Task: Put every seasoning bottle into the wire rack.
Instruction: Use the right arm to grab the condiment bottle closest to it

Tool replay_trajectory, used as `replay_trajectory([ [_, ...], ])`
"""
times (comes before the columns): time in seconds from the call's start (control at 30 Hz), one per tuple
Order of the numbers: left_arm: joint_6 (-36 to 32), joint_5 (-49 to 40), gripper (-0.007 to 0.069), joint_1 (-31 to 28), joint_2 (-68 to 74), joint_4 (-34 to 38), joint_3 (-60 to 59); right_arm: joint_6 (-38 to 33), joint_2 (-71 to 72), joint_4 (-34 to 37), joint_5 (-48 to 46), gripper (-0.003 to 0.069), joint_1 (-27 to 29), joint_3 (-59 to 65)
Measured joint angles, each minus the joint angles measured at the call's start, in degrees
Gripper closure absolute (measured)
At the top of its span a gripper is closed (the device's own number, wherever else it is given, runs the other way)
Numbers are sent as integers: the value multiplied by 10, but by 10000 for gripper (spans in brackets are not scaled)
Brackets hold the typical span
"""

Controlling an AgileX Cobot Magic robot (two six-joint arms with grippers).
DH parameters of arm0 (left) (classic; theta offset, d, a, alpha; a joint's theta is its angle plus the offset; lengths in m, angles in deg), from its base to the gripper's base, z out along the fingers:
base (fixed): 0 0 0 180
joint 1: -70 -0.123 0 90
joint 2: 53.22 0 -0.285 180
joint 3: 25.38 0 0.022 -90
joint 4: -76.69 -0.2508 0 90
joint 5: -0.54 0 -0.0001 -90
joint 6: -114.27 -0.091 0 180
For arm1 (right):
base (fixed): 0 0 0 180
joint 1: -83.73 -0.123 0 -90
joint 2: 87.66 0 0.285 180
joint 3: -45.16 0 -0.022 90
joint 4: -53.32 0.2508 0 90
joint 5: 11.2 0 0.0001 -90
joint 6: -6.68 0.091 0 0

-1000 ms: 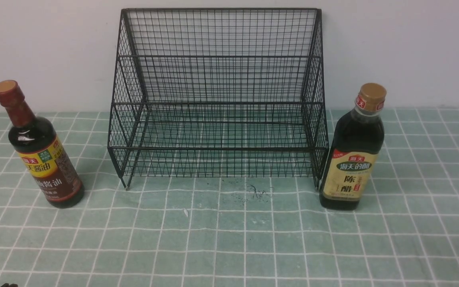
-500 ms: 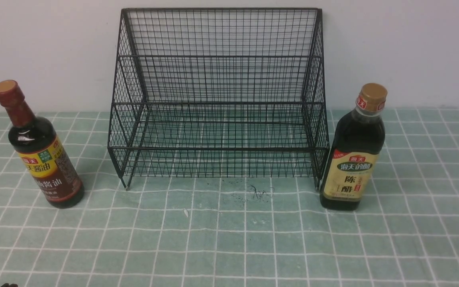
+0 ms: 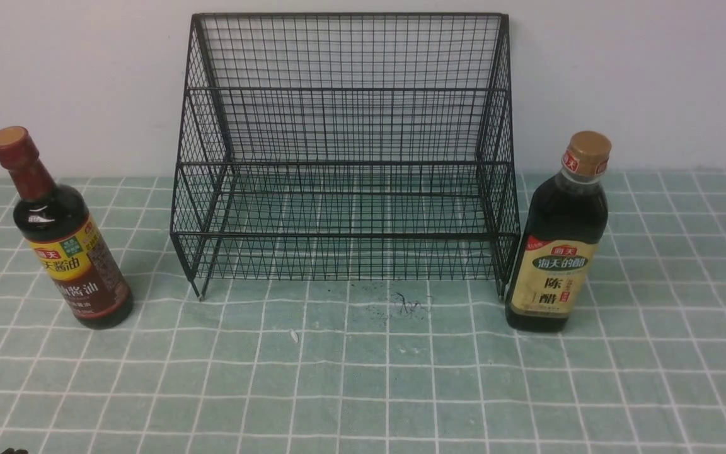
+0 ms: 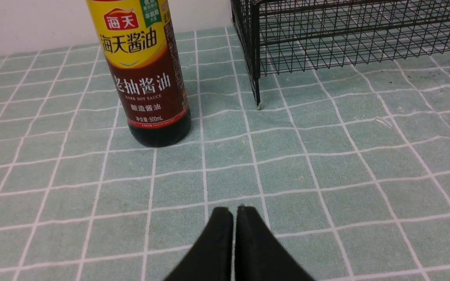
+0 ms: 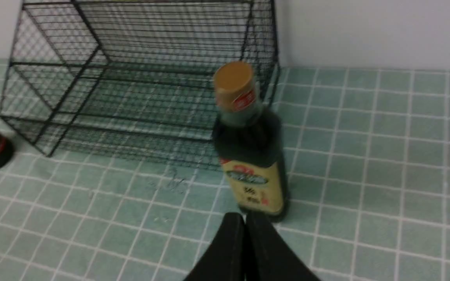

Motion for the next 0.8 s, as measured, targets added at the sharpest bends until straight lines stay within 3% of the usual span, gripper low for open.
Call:
replay_trajectory([
  [0.17, 0, 0, 631, 0, 0, 0, 0, 43, -131, -17, -9, 642, 0, -121],
  [0.37, 0, 0, 631, 0, 0, 0, 0, 50, -238, -7, -10, 540, -33, -197],
  [0.57, 0, -1, 631, 0, 0, 0, 0, 60, -339, -117, 11, 314, -137, -239],
  [0.8, 0, -1, 631, 0, 0, 0, 0, 159, -414, -225, 19, 101, -183, -240],
])
